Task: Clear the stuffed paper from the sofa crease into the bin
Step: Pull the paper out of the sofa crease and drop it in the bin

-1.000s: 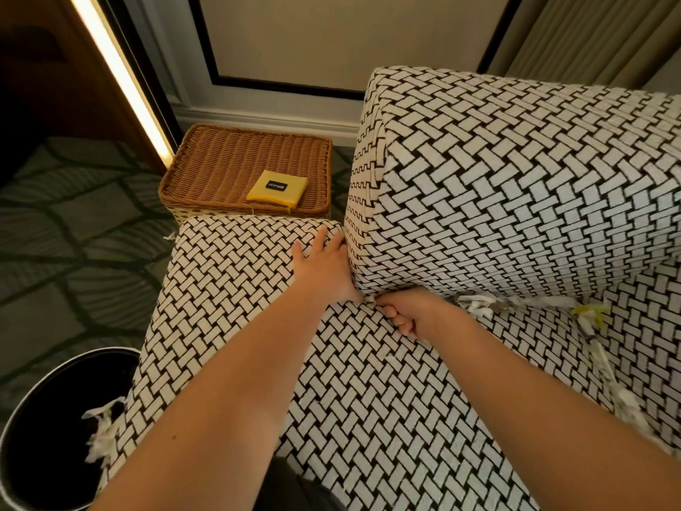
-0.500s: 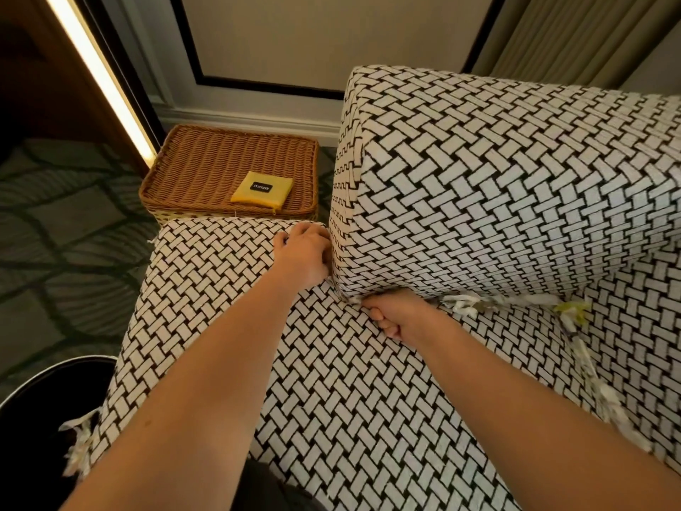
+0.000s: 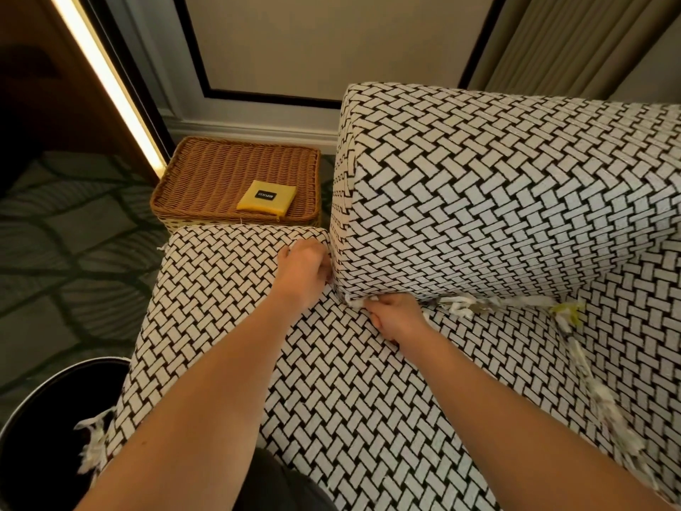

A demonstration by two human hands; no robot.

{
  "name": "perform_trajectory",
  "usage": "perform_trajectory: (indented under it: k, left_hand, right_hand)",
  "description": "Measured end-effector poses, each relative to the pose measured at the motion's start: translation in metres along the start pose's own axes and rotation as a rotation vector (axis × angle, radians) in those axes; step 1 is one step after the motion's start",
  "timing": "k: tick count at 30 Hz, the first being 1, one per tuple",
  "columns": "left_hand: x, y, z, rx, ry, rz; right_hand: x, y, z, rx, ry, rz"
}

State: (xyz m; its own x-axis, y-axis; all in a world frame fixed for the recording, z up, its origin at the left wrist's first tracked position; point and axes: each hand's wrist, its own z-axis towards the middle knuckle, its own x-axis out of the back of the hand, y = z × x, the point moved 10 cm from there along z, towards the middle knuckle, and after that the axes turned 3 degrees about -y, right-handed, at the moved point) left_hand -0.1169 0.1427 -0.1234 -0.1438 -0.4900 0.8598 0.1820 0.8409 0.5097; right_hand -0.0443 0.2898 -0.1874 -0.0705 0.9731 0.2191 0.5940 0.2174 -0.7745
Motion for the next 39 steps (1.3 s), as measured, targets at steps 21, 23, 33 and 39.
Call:
perform_trajectory:
  k: [21,23,33,39]
  left_hand:
    - [0.020,-0.030,-0.048,0.291,-0.062,-0.005]
    - [0.011,-0.020,-0.043,0.234,-0.099,0.112]
    - [-0.007,-0.005,-0.035,0.133,-0.210,0.044]
    - [-0.005,-0.003,-0.040,0.168,-0.255,0.002]
  right_hand:
    - [-0.020,-0.029,-0.025,0.374,0.402,-0.947]
    - [-0.021,-0.030,-0.025,0.360,0.402,-0.998]
    - [-0.018,-0.032,-0.025,0.489,0.466,-0.887]
    - [-0.017,-0.034,-0.028,0.509,0.485,-0.856]
